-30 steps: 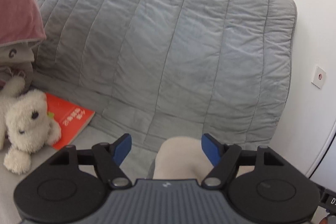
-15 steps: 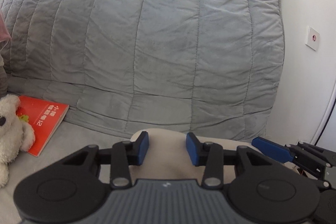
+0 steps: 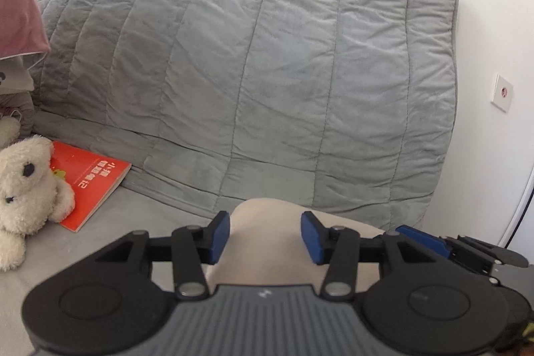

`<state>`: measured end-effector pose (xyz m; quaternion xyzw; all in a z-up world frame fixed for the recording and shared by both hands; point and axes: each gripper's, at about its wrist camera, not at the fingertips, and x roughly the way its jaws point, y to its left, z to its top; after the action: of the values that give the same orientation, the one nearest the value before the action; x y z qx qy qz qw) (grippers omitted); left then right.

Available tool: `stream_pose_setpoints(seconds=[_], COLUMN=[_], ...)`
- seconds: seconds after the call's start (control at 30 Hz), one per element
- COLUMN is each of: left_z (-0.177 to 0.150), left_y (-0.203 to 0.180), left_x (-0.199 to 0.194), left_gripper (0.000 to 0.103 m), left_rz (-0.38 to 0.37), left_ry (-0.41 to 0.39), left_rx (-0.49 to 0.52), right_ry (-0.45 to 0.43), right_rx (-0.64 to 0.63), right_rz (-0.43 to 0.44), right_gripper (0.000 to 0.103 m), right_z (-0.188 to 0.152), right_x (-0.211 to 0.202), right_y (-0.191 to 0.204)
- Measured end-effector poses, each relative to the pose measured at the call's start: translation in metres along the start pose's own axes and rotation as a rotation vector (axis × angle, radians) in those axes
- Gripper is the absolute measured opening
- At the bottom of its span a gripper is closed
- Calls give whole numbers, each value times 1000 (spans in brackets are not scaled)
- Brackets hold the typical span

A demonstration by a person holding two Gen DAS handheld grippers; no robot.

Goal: Fold clothes
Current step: 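Lower the bundle onto the clothes stack and open both grippers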

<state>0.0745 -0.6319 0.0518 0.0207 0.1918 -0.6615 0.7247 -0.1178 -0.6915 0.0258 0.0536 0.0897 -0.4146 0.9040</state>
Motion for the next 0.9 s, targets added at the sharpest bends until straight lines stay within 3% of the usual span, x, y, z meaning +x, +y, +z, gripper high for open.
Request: stream_pose_setpoints(seconds=[0.2,0.4,0.67,0.9], left_z=[-26,-36,-45,-29], left_y=[12,10,13,-7], left_x=[-26,-49,-49,-68], left_gripper=[48,47,50,53], left_rz=[28,45,76,139], left_ry=[-32,-126,-59,67], left_rx=[-48,-80,-68,-54], right_ry=[-47,-92,-28,31], right_rx=[0,-61,-155,-109], right_rz=[34,93,68,76], right_gripper=[45,46,46,49], right_z=[5,-3,-29,-8], right_x=[-18,-54,-55,-76], right_y=[5,21,38,35])
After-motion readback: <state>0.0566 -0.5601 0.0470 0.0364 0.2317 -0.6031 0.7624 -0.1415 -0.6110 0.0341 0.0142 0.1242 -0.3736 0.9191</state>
